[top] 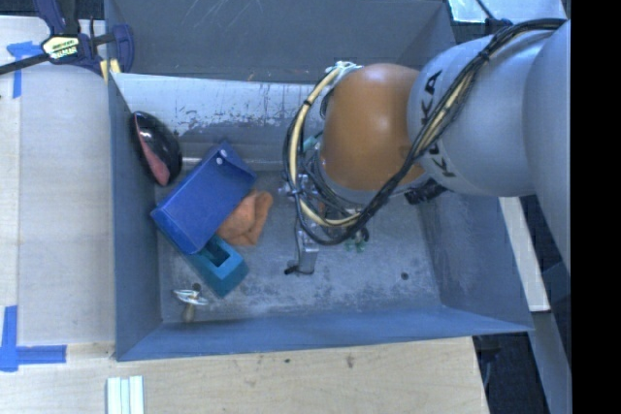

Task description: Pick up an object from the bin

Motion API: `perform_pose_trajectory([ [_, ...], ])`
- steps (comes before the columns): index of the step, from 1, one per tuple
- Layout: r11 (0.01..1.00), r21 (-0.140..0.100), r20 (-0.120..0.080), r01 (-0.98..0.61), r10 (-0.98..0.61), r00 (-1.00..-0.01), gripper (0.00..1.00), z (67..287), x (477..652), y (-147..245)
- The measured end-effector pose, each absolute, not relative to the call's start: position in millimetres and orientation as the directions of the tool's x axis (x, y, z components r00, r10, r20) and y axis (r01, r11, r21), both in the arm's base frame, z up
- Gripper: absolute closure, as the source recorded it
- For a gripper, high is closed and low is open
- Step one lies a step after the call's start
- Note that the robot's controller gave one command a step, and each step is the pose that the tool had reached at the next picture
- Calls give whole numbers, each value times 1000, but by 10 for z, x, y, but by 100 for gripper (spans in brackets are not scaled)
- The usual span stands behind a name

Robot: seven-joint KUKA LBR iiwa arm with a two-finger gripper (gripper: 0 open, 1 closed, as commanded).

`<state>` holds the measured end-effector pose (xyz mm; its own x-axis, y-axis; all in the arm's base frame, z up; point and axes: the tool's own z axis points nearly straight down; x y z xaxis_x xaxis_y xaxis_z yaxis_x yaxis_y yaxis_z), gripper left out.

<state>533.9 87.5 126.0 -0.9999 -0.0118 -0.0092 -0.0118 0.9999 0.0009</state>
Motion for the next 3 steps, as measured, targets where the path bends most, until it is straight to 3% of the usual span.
perform_pose_trajectory([
  [1, 1000, 0, 10, -10, -10, -1000, 0, 1039, 5576, 1014],
  [2, 998, 1, -16, -66, -66, -998, 0, 1181, 5861, 1186],
  [3, 986, -2, -18, -168, -168, -986, 100, 761, 5894, 1458],
])
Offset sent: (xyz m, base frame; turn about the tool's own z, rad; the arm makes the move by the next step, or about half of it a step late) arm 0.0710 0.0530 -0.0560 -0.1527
